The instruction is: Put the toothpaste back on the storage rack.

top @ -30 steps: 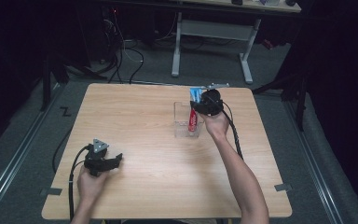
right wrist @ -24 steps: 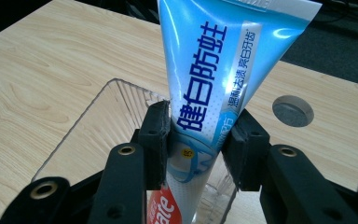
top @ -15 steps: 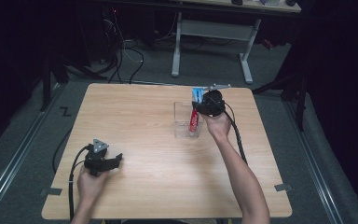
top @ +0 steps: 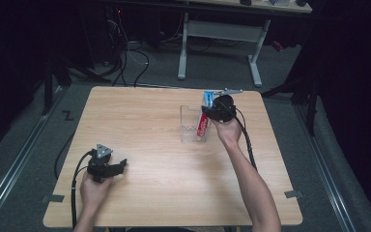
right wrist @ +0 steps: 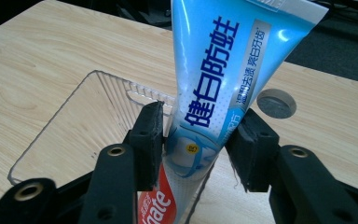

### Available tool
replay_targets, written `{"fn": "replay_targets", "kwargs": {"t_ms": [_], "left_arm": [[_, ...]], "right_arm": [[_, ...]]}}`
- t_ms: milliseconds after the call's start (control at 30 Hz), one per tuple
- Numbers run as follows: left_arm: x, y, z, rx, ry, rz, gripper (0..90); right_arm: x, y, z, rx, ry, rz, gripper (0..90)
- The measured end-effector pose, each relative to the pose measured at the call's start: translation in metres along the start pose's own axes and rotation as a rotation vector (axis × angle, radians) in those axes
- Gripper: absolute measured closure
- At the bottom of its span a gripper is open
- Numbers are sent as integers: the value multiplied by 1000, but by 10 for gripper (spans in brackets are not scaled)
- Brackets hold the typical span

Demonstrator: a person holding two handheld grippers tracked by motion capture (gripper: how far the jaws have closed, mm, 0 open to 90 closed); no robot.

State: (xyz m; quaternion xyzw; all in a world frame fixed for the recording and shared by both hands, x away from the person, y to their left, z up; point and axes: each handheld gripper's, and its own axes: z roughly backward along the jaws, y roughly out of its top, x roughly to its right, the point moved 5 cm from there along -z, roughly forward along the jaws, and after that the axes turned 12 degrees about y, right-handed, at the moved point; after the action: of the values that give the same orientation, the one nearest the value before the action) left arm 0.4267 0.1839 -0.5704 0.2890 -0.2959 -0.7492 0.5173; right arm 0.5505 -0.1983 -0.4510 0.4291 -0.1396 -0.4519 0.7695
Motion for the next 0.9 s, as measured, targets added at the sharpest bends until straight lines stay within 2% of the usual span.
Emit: {"fn": "replay_targets", "kwargs": {"t_ms": [433, 900], "left_arm": [[0, 0, 0, 0, 0, 0, 283], [0, 0, 0, 1, 3, 2, 284]], "right_arm": [[-2, 0, 16, 32, 11, -4, 500], [-2, -5, 47, 86, 11, -11, 501]]}}
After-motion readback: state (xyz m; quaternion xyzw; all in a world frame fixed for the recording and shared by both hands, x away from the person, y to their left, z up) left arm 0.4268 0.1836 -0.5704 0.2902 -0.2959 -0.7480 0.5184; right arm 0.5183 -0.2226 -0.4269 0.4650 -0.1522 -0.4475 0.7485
